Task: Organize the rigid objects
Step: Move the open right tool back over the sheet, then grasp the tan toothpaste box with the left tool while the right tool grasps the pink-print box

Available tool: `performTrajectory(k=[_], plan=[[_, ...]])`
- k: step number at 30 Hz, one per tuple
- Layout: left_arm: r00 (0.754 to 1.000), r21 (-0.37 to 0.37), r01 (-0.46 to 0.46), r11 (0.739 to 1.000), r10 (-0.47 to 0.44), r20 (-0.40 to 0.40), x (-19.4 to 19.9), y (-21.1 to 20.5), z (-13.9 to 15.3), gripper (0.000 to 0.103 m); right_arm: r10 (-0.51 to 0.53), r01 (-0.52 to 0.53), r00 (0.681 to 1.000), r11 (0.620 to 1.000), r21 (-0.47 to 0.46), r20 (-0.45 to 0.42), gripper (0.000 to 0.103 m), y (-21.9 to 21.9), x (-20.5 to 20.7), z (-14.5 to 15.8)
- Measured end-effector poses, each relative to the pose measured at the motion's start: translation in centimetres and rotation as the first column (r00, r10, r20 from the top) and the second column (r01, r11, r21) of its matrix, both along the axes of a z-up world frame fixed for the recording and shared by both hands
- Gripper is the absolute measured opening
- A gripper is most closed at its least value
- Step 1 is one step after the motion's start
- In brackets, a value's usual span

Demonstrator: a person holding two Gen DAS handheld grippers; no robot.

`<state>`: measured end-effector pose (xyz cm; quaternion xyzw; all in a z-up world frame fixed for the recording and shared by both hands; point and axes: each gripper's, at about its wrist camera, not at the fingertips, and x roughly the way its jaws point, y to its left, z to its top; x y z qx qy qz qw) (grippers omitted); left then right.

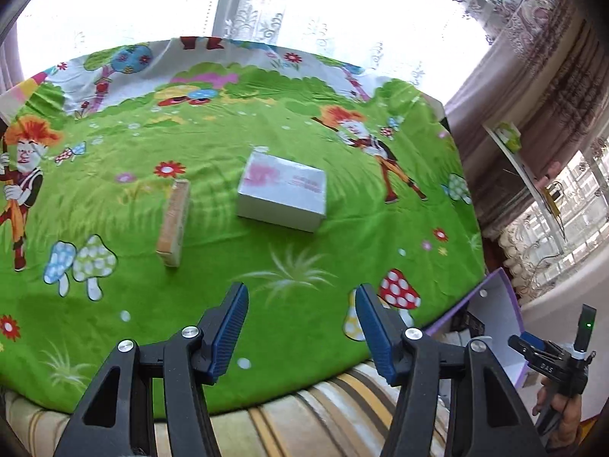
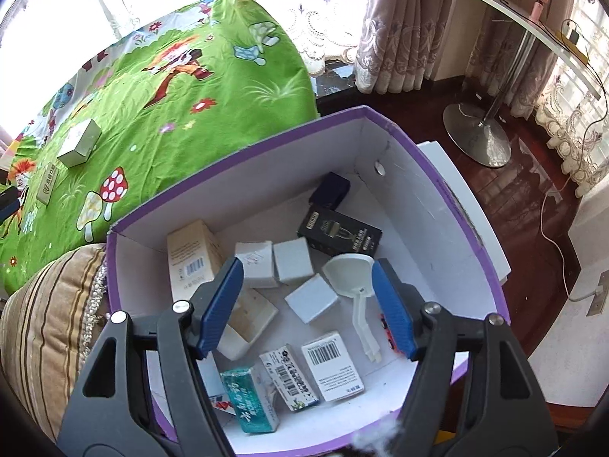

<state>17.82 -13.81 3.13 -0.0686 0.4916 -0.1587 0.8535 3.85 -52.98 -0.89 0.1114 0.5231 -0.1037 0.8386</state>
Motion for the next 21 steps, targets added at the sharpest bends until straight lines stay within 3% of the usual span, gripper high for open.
performTrajectory(k=[10, 14, 21], plan=[[0.995, 0.121, -0.091, 0.988, 0.095, -0.027, 6.9, 4.2, -3.4, 0.059, 0.201, -0.197, 0.977, 0.979, -0.050, 0.067, 0.078, 7.8, 8.0, 2.0], [0.994, 0.147, -0.095, 0.985, 0.102, -0.039, 8.2, 4.6, -4.6, 0.059, 0.303, -0.294, 0.948, 0.951, -0.095, 0.098, 0.078, 11.2, 10.7, 2.5], [0.994, 0.182, -0.079, 0.980, 0.090, -0.054, 9.0, 4.3, -6.4, 0.043, 0.450, -0.437, 0.879, 0.893, -0.108, 0.158, 0.078, 16.2, 14.5, 2.6]])
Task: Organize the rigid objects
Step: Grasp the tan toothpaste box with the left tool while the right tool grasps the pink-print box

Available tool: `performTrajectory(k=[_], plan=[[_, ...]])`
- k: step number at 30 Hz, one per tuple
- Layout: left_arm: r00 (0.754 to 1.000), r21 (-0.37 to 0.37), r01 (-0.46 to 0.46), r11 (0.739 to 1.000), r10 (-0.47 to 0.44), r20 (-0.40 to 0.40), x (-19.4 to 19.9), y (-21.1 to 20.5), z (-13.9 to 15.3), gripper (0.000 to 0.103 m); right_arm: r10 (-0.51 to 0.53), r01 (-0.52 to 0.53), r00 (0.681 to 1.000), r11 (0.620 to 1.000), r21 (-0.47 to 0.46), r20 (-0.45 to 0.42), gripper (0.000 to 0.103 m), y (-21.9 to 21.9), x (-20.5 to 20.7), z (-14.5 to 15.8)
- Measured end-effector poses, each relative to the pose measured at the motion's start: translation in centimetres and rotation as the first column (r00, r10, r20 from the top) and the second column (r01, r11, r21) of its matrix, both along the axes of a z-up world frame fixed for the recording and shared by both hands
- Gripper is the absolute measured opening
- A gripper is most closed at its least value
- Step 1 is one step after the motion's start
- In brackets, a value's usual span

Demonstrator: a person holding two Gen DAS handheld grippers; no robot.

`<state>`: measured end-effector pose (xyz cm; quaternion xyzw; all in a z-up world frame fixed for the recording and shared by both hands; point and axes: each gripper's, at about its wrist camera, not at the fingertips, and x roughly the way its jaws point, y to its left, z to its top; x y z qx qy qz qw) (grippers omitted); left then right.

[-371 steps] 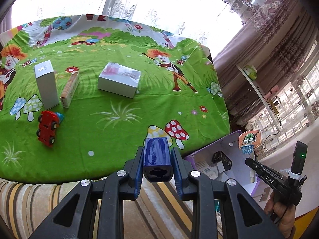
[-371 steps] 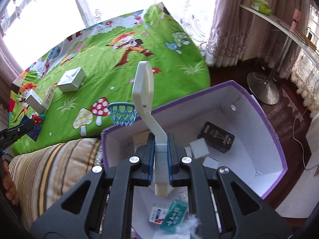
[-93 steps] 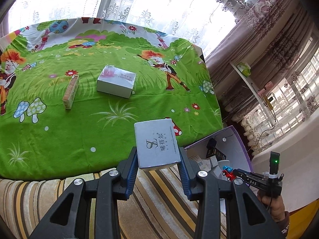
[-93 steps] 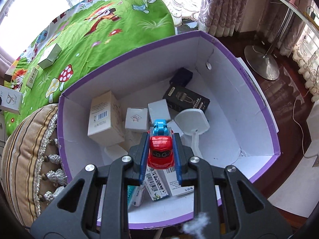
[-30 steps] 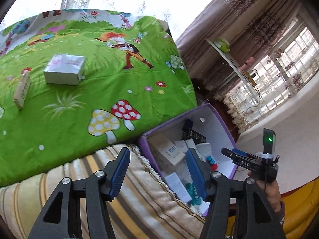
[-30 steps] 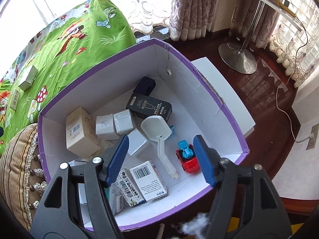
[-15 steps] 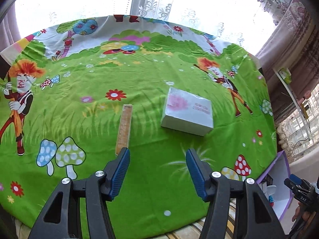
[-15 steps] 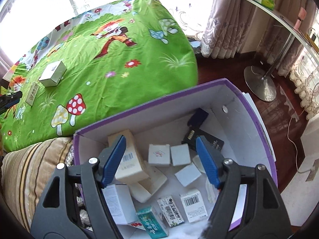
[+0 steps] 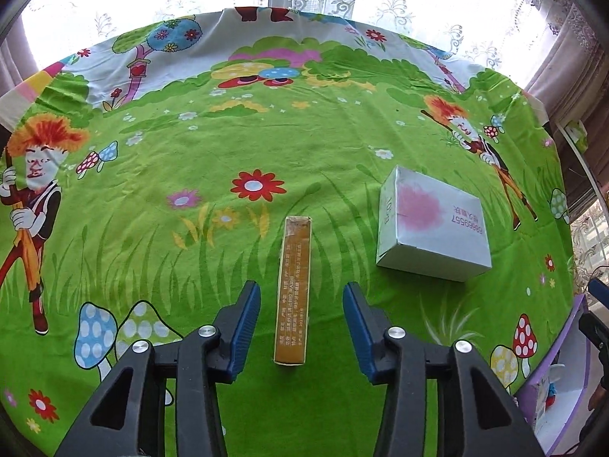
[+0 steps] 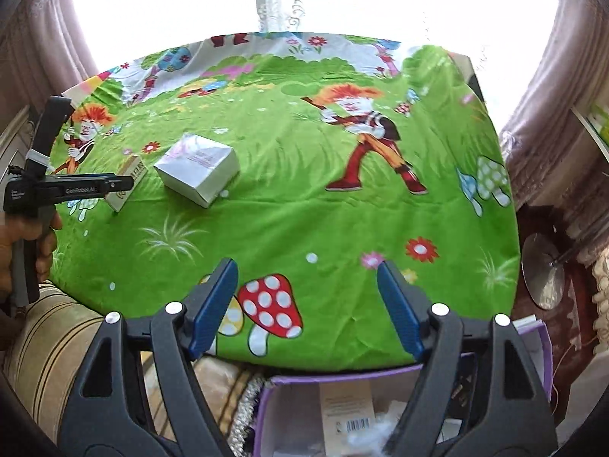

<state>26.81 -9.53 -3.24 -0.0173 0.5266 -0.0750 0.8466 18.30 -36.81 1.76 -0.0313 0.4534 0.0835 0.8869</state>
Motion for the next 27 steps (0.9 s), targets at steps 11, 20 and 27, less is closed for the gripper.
performTrajectory(k=[11, 20, 27], plan=[[0.999, 0.041, 0.048, 0.998, -0.048, 0.011, 0.3, -0.7, -1.1, 0.017, 0.308, -0.304, 0.951, 0.945, -0.119, 0.014, 0.102, 7.8, 5.6, -1.3], [0.998, 0.040, 0.054, 0.998, -0.055, 0.027, 0.2, -0.7, -1.1, 0.017, 0.484, -0.484, 0.874, 0.853, -0.195, -0.054, 0.102, 12.1, 10.9, -3.3], [0.999, 0.004, 0.041, 0.999, -0.041, 0.031, 0.1, -0.2, -1.0, 0.017, 0.572, -0.590, 0.807, 0.773, -0.234, -0.147, 0.102, 14.5, 13.2, -5.3]])
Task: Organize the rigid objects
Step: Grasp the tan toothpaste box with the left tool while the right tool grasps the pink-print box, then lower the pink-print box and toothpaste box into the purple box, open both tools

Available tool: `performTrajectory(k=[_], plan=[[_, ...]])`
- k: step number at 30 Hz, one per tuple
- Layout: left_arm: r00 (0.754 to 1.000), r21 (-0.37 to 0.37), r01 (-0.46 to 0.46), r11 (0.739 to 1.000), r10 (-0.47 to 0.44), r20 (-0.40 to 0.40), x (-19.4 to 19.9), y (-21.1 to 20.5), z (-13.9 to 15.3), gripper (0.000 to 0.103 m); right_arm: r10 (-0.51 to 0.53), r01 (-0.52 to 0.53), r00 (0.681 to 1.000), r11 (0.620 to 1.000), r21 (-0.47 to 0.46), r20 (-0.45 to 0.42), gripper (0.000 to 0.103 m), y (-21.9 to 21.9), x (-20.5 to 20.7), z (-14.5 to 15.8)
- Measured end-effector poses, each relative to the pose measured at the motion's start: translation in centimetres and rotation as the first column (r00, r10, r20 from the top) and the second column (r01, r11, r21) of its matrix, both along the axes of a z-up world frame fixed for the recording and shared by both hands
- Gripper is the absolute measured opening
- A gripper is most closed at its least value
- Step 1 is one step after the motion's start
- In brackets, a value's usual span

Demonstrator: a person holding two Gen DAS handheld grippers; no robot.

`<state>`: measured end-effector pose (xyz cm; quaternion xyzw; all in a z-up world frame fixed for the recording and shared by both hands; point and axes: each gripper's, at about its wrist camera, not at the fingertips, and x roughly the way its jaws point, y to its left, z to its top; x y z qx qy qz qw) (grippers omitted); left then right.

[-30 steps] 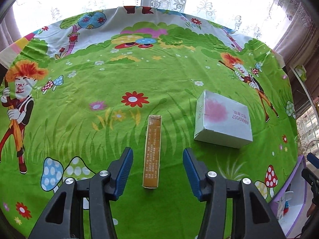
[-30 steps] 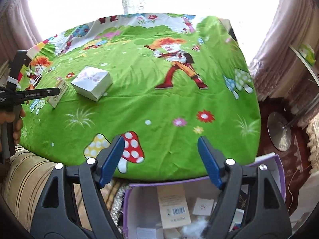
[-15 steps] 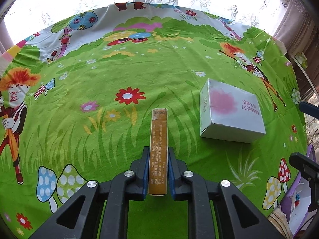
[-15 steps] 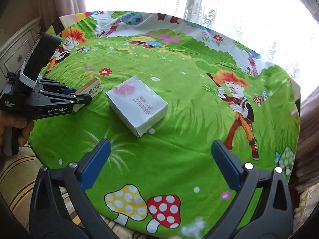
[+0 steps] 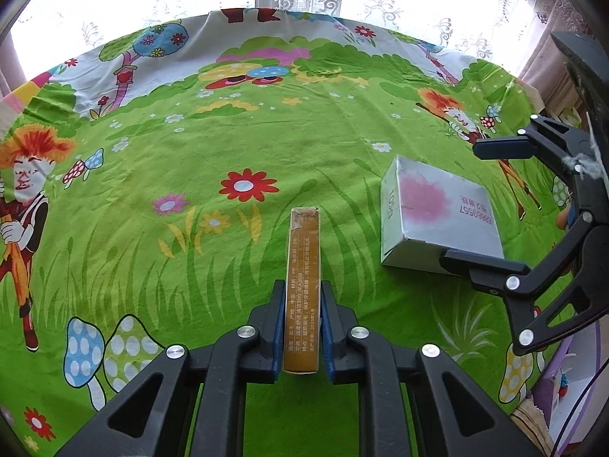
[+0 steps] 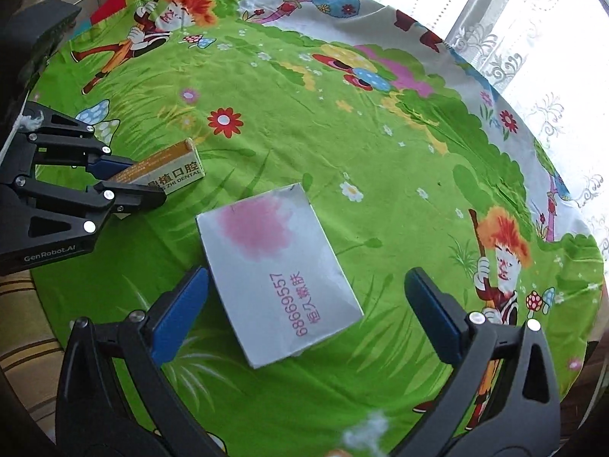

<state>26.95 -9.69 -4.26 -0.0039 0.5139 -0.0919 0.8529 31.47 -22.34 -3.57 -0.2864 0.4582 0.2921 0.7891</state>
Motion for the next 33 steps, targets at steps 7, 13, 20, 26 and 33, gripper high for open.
performTrajectory(k=[7, 13, 20, 26, 33], plan=[[1.000, -0.011, -0.009, 1.000, 0.009, -0.004, -0.3, 0.0, 0.1, 0.017, -0.043, 0.045, 0.996, 0.999, 0.019, -0.081, 0.084, 0.4, 1.0, -2.0], [1.000, -0.022, 0.003, 1.000, -0.003, 0.006, -1.2, -0.7, 0.9, 0.017, -0.164, 0.166, 0.985, 0.985, 0.043, -0.047, 0.076, -0.7, -0.7, -1.3], [0.998, -0.049, 0.052, 0.997, -0.050, 0.041, -3.7, -2.5, 3.3, 0.017, -0.397, 0.398, 0.917, 0.909, 0.122, -0.038, 0.074, -5.3, -4.5, 1.5], [0.988, -0.076, 0.138, 0.987, -0.133, 0.079, -6.9, -5.7, 5.9, 0.017, -0.521, 0.515, 0.853, 0.842, 0.165, -0.003, 0.074, -9.6, -10.4, 4.9], [0.966, -0.129, 0.249, 0.960, -0.236, 0.103, -11.6, -9.9, 8.0, 0.017, -0.650, 0.639, 0.760, 0.750, 0.172, 0.009, 0.074, -14.9, -17.0, 7.6]])
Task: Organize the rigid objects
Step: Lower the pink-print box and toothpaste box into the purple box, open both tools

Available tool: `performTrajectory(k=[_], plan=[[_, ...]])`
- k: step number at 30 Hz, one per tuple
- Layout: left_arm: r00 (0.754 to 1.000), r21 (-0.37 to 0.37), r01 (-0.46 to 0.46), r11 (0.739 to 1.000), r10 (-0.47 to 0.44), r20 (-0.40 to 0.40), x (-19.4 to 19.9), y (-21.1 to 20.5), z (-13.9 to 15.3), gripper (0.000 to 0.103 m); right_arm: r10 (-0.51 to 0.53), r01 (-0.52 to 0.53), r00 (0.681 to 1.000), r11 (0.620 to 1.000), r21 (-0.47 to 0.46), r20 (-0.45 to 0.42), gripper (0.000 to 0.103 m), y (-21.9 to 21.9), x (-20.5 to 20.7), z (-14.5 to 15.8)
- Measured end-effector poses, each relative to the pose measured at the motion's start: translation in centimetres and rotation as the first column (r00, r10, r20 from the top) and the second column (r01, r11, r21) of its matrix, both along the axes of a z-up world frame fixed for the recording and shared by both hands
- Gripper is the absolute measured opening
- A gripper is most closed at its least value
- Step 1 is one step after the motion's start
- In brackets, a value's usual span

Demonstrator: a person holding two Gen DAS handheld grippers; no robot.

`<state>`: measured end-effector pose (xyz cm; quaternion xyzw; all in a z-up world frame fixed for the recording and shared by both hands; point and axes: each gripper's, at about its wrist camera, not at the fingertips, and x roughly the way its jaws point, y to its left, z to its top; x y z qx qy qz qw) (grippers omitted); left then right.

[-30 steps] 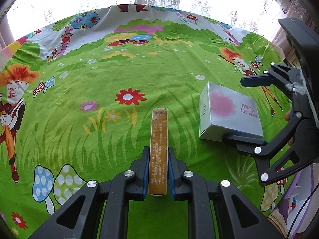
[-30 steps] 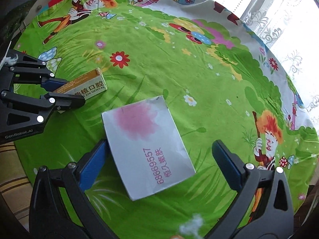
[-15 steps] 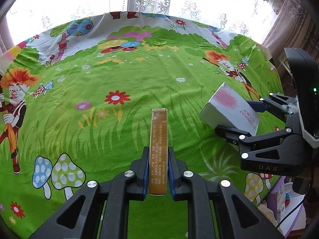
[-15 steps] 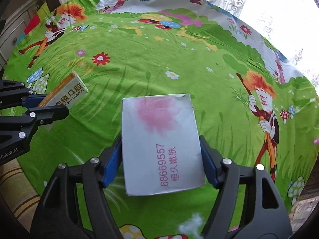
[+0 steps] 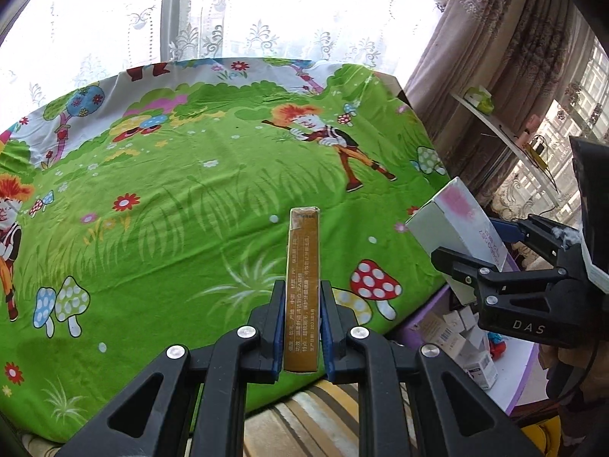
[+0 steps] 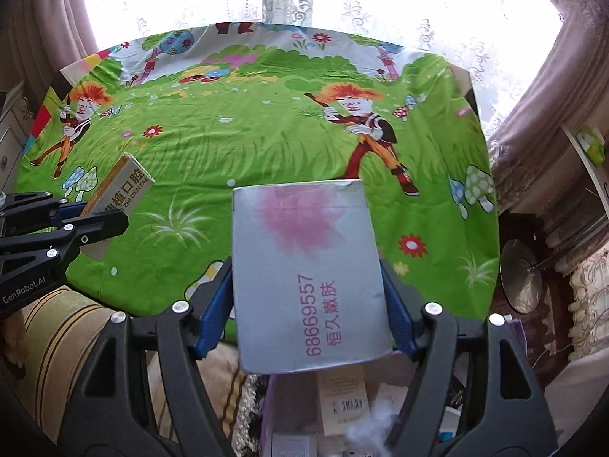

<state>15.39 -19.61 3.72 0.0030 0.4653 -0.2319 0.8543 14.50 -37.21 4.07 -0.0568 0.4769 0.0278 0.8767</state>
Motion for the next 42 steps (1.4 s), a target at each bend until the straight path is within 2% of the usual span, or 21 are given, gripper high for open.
performTrajectory(k=[7, 13, 18, 23, 32, 35, 37, 40, 42], plan=[[0.994, -0.083, 0.108, 0.991, -0.109, -0.006, -4.8, -3.5, 1.7, 0.017, -0.098, 0.098, 0.995, 0.995, 0.013, 0.014, 0.074, -3.1, -6.8, 1.5], [0.983, -0.106, 0.183, 0.977, -0.185, -0.011, -9.0, -6.8, 2.2, 0.017, -0.178, 0.178, 0.984, 0.984, 0.017, 0.012, 0.074, -5.6, -11.8, 1.7], [0.967, -0.086, 0.252, 0.964, -0.253, -0.007, -12.3, -9.9, 2.1, 0.017, -0.251, 0.251, 0.968, 0.968, 0.018, -0.005, 0.074, -7.8, -15.3, 1.1], [0.959, -0.070, 0.280, 0.957, -0.282, -0.020, -14.0, -12.0, 1.7, 0.017, -0.322, 0.322, 0.947, 0.946, 0.021, 0.000, 0.074, -10.0, -17.8, 0.9], [0.952, -0.037, 0.306, 0.951, -0.306, -0.011, -14.6, -13.7, 1.4, 0.018, -0.374, 0.374, 0.927, 0.927, 0.031, -0.011, 0.075, -11.5, -18.5, 0.3], [0.951, -0.035, 0.306, 0.951, -0.307, -0.027, -14.4, -13.8, 1.1, 0.023, -0.381, 0.382, 0.924, 0.924, 0.031, -0.017, 0.076, -11.5, -18.5, 0.2], [0.951, -0.038, 0.305, 0.952, -0.306, -0.032, -14.4, -13.8, 1.1, 0.036, -0.385, 0.386, 0.923, 0.922, 0.035, -0.015, 0.079, -11.7, -18.7, 0.3], [0.951, -0.043, 0.307, 0.951, -0.308, -0.027, -14.5, -13.7, 1.2, 0.049, -0.393, 0.393, 0.919, 0.918, 0.043, -0.018, 0.081, -11.8, -18.7, 0.3], [0.951, -0.046, 0.307, 0.951, -0.308, -0.031, -14.6, -13.6, 1.2, 0.054, -0.394, 0.395, 0.919, 0.918, 0.045, -0.022, 0.081, -11.8, -18.7, 0.3]])
